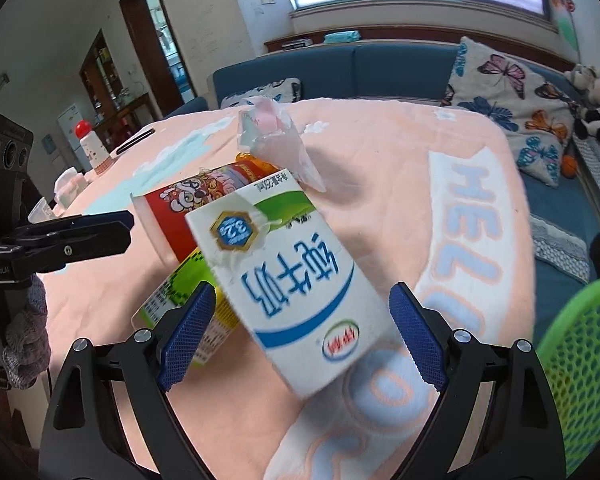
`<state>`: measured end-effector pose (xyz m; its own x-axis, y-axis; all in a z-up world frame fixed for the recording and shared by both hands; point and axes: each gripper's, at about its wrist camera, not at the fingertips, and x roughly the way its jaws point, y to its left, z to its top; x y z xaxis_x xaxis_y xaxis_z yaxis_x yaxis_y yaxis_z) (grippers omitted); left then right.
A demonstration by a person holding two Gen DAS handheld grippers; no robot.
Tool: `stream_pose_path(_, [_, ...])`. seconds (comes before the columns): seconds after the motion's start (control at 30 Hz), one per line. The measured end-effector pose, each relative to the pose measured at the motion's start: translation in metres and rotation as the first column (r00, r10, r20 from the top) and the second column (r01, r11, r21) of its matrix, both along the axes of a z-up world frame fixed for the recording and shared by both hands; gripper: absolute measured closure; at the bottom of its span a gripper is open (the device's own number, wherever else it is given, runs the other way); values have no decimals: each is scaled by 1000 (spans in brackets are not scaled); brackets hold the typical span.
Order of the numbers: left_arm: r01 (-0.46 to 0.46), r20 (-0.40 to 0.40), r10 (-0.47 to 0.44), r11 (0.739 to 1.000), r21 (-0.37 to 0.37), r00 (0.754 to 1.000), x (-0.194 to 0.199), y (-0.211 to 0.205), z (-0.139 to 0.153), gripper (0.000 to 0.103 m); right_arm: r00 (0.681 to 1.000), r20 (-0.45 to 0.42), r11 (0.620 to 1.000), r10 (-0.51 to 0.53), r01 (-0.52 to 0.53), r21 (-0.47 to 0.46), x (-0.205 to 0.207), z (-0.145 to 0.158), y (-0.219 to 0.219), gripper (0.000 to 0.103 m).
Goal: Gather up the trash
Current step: 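Grasp the white milk carton with the right gripper while the left closes on the red cup, then drop the milk carton into the basket with right while left carries the red cup over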
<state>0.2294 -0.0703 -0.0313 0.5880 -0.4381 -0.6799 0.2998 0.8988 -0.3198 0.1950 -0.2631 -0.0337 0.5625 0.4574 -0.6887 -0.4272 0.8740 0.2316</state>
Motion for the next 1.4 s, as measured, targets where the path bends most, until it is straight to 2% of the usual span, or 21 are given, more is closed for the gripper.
stream_pose_path(0.3, [-33, -56, 30, 998, -52, 998, 24, -2, -17, 47, 993, -40, 994, 110, -109, 25, 23, -10, 8, 15])
stream_pose_path(0.53, [-51, -81, 44, 995, -85, 996, 37, -2, -26, 58, 989, -50, 990, 138, -136, 41, 22, -11, 11, 17])
stream_pose_path(0.77, [-97, -107, 83, 986, -135, 991, 54, 2, -33, 69, 994, -40, 994, 101, -100, 35, 12, -7, 15, 24])
stream_pose_path(0.87, [-99, -111, 81, 981, -169, 991, 57, 3, -35, 81, 996, -27, 996, 80, -79, 40, 3, -3, 14, 28])
stream_pose_path(0.97, [-88, -84, 75, 982, -167, 994, 54, 2, -31, 90, 998, -17, 997, 55, -54, 54, -6, 1, 11, 29])
stream_pose_path(1.13, [-81, -47, 75, 987, -136, 996, 45, 2, -23, 96, 1000, -8, 997, -4, 5, 80, -22, 10, 5, 31])
stream_pose_path(1.3, [-62, -11, 61, 990, -124, 998, 28, 10, -11, 97, 998, -3, 990, -55, 55, 128, -37, 21, -6, 33])
stream_pose_path(1.4, [-55, 7, 56, 990, -127, 998, 16, 15, -4, 97, 997, -12, 989, -73, 74, 127, -44, 24, -9, 33])
